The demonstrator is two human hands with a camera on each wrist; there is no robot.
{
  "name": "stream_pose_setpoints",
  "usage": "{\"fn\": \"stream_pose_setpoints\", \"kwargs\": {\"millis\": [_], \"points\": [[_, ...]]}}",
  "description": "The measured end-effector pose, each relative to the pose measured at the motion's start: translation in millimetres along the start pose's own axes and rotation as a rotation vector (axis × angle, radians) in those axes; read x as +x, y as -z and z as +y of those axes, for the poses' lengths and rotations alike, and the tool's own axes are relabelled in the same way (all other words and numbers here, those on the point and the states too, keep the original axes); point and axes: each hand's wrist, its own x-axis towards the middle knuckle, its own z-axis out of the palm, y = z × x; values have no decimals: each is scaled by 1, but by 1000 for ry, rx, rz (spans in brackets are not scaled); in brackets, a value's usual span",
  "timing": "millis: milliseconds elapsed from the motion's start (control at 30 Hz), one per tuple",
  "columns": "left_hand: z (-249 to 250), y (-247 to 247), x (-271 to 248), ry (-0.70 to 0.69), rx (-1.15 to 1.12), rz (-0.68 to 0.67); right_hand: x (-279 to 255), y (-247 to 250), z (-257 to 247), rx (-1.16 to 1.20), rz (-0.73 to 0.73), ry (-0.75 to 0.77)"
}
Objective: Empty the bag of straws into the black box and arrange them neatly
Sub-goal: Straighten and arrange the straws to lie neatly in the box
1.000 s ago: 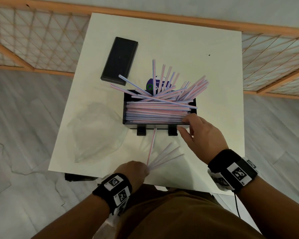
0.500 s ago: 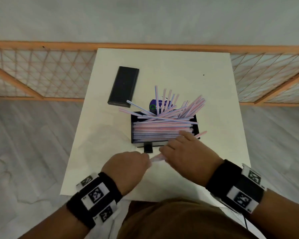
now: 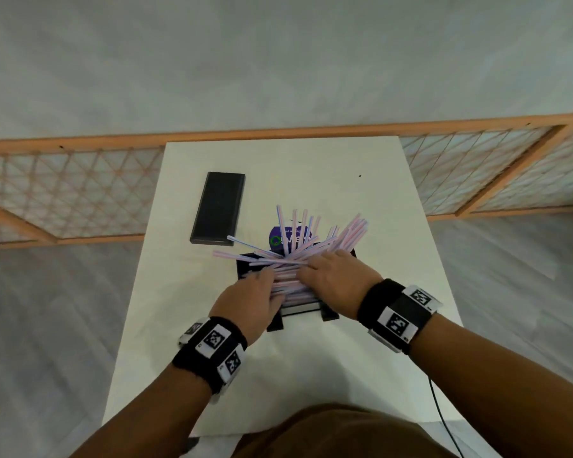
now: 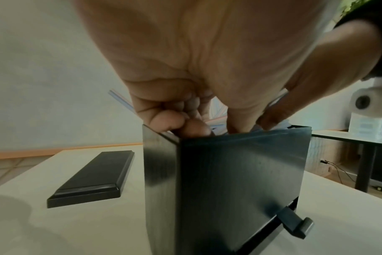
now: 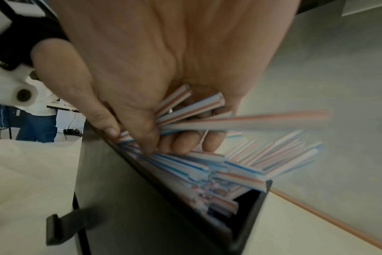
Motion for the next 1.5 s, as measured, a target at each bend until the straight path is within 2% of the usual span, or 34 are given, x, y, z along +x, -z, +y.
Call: {"fn": "stream_pose_setpoints", "kwargs": {"millis": [100,367,500,600,733,867,1000,1100,1200,1300,1500], "points": [[-5,1,-1,-2,-53,29,4,-7,-2,5,47,13],[-5,-5,-2,-42,136,199,-3,-9,-9,-1,142,-20],[-9,-6,1,-13,233,151,-24,-4,-13,34,218,-166],[-8,-3,2,-5,217,160,-36,-12,-13,6,159,-222],[4,0,2,-108,72,193,-37,-24,-6,13,97,-261],[13,-6,7,-182,38,159,-35,-20,-6,20,130,-328],[7,-9,8,-150,134,84,-31,-16,-20,90,198,-243],[6,-8,7,-120,132,80,-29,-23,-29,130,87,-213],[8,-7,5,-96,20,112,-24,-34,-35,104,-17,-229],[14,-5,0,-123,-74,97,-16,-42,-35,88,-11,-217],[19,-5,0,-125,-72,58,2,-44,-28,80,-63,-239]]}}
